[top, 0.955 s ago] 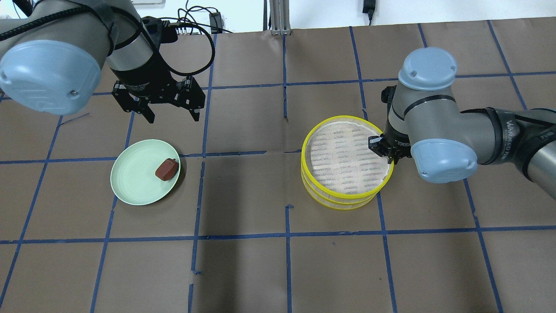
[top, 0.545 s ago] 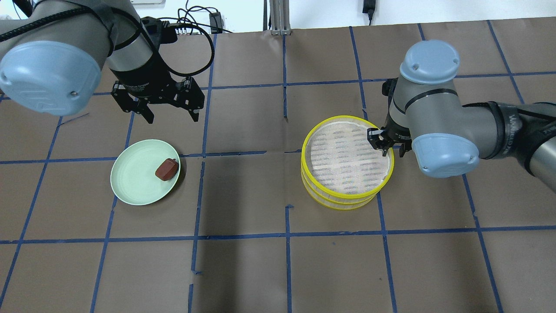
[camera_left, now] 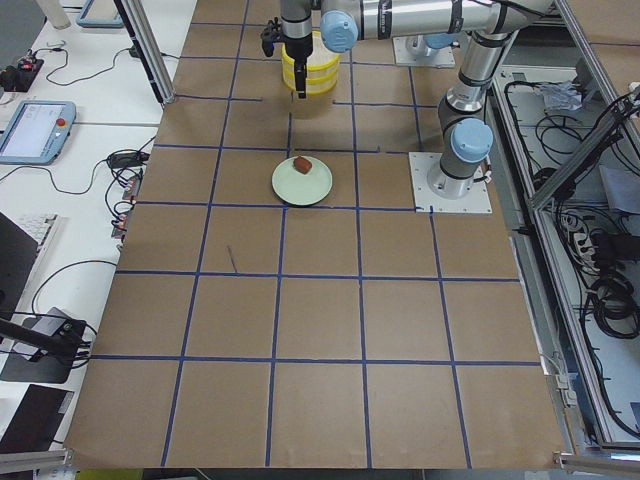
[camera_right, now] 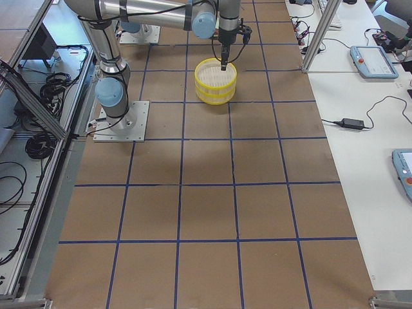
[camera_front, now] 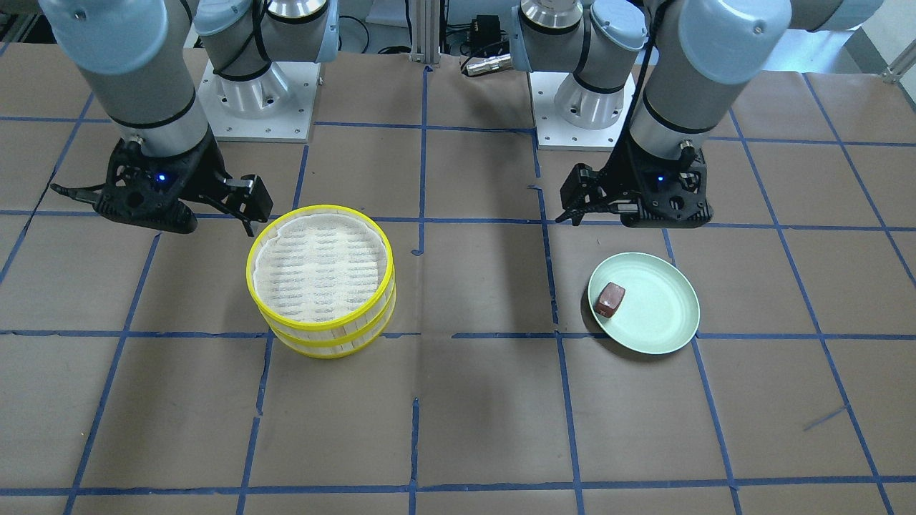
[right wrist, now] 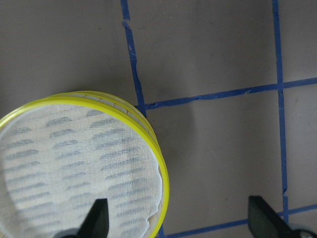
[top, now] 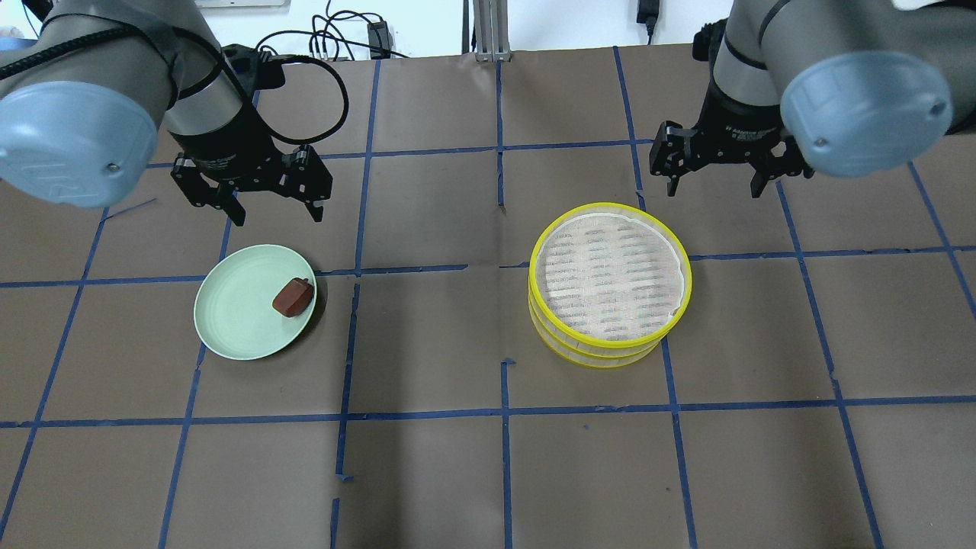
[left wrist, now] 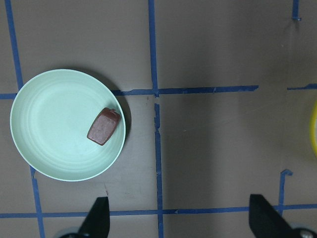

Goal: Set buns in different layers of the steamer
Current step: 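Grasp the brown bun on the green plate with the left gripper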

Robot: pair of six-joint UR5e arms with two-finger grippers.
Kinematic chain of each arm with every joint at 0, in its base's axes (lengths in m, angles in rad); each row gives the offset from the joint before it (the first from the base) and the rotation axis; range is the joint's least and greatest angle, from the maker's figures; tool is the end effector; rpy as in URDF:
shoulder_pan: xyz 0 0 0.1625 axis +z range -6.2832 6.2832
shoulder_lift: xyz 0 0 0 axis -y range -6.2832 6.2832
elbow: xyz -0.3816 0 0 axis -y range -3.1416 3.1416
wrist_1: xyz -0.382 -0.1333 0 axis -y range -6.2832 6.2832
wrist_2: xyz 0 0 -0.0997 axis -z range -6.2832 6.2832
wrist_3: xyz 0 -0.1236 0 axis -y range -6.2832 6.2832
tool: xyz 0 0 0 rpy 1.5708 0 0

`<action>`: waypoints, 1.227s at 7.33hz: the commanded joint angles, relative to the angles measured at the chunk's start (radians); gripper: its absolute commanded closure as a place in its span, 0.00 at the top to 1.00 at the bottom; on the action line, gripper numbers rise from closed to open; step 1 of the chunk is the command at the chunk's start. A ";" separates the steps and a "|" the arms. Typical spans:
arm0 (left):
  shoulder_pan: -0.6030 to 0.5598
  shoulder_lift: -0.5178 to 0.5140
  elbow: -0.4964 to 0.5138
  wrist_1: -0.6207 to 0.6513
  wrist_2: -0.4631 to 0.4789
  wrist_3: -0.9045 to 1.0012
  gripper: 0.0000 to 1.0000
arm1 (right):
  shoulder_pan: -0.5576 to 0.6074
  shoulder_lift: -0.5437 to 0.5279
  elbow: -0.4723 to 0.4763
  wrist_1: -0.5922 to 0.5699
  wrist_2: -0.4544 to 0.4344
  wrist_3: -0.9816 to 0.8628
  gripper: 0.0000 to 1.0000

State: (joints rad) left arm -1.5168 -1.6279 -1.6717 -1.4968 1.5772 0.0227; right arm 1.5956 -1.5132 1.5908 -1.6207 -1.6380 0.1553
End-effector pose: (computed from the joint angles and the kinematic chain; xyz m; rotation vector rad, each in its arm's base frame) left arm -0.1060 -0.4944 0.3518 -0.0486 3.1353 0.1321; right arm 0.1373 -0.4958 0.3878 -0.1989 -3.0656 -0.0331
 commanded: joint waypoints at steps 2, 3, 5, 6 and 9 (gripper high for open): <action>0.106 -0.087 -0.152 0.189 0.006 0.094 0.98 | 0.006 -0.090 -0.043 0.150 0.084 0.003 1.00; 0.124 -0.124 -0.178 0.269 0.004 0.187 0.98 | 0.006 -0.088 -0.019 0.137 0.081 0.000 1.00; 0.187 -0.190 -0.218 0.312 -0.005 0.259 0.95 | 0.007 -0.085 -0.023 0.104 0.079 0.004 1.00; 0.190 -0.193 -0.273 0.354 -0.006 0.310 0.92 | 0.013 -0.087 -0.022 0.067 0.078 -0.002 1.00; 0.187 -0.246 -0.290 0.417 -0.008 0.388 0.95 | 0.030 -0.084 -0.019 0.064 0.061 -0.002 1.00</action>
State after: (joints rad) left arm -1.3292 -1.8444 -1.9642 -1.0937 1.5689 0.3725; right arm 1.6228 -1.5980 1.5707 -1.5548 -1.5693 0.1536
